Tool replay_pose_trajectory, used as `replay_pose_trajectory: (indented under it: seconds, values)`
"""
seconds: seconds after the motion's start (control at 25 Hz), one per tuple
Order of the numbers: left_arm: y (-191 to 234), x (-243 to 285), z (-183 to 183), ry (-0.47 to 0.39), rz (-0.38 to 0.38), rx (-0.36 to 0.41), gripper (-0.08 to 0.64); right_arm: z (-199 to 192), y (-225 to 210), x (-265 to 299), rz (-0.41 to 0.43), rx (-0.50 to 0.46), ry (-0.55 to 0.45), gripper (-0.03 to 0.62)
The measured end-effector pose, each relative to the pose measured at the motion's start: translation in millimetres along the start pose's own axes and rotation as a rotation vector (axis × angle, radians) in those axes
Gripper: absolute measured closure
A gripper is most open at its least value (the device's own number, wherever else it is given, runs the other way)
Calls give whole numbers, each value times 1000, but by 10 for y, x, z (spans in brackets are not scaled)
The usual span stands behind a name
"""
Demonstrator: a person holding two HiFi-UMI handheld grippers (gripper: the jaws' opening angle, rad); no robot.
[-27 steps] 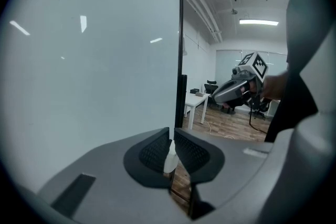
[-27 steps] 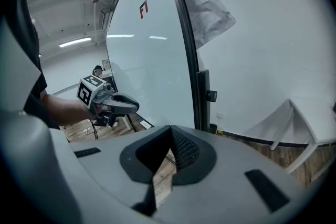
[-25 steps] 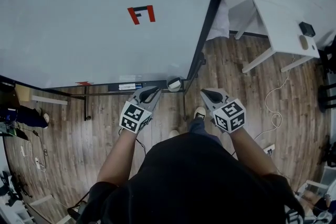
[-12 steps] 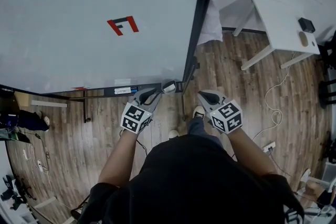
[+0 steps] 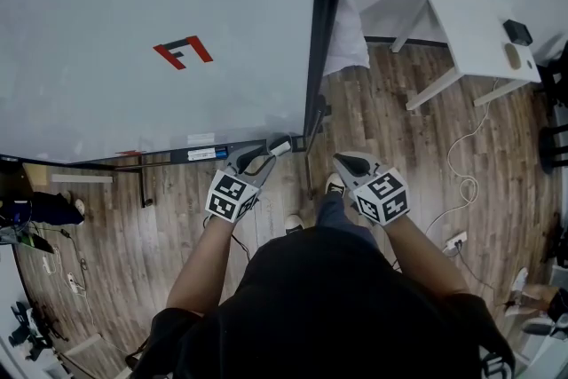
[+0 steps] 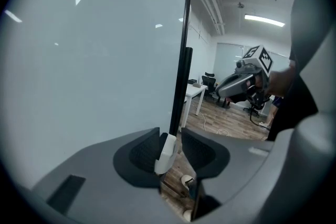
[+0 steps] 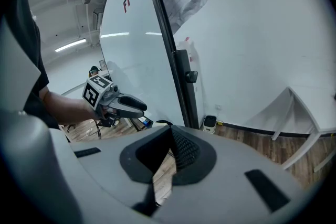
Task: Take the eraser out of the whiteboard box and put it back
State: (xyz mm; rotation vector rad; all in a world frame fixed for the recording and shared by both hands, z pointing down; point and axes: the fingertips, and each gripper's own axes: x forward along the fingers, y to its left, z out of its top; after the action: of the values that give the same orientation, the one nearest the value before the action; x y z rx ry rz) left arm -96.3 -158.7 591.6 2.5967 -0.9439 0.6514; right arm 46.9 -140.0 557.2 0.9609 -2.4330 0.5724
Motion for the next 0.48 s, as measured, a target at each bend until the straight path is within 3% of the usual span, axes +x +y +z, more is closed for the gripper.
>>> replay_pose_trajectory:
  seconds: [0.48]
  values:
    - [34, 285, -74, 40, -17, 30, 403, -210, 10, 83, 20, 18, 49, 598]
